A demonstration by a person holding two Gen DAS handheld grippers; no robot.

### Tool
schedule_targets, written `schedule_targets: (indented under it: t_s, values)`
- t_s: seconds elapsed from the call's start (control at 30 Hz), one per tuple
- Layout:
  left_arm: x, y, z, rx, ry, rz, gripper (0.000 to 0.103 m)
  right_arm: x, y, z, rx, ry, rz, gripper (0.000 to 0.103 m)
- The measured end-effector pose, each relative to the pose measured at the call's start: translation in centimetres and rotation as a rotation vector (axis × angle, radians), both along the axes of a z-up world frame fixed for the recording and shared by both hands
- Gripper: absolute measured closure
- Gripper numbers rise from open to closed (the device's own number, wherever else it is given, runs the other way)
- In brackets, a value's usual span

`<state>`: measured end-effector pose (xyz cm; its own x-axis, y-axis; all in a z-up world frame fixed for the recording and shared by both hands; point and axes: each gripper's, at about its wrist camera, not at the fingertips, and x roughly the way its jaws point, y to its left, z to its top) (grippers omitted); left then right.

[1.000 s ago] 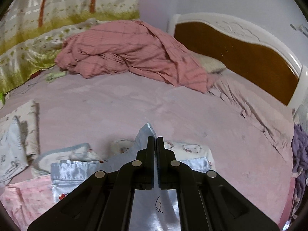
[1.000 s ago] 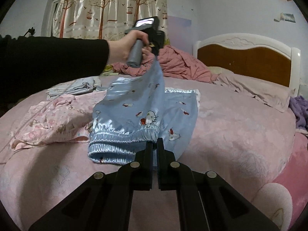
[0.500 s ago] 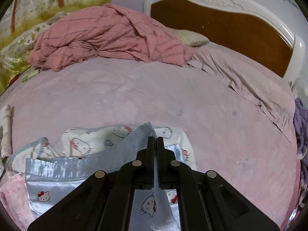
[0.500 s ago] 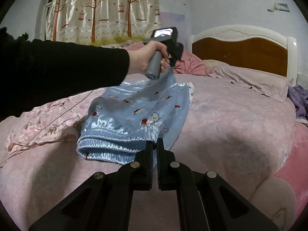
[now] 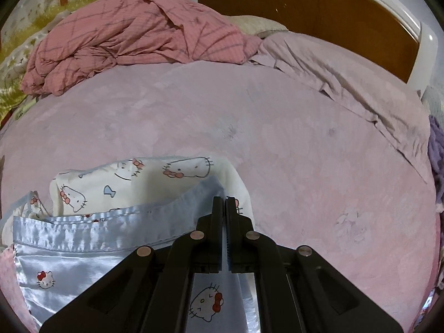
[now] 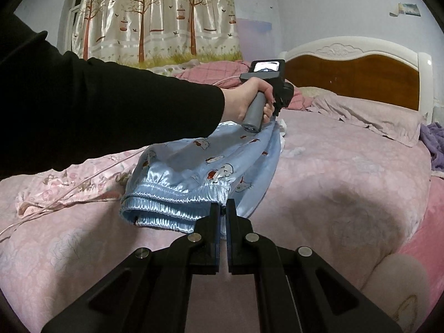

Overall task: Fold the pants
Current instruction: 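Open both grippers to release the half-folded blue pants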

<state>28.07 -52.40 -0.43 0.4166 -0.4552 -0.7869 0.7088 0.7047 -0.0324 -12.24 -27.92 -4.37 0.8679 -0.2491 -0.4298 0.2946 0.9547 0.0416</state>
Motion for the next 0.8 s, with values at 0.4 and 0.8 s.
schedule_targets:
  t_s: [0.4, 0.8]
  values:
    - [-2.0, 3.0, 2.2, -0.053, -0.072, -0.017, 0.065, -0.6, 0.4, -1.0, -0.015, 0.049, -0.029, 0.1]
    - [-10.5, 18.8, 8.9, -0.121, -0.34, 0.147, 0.056, -3.4, -1.3, -0.7, -0.019, 0.035, -0.099, 0.1]
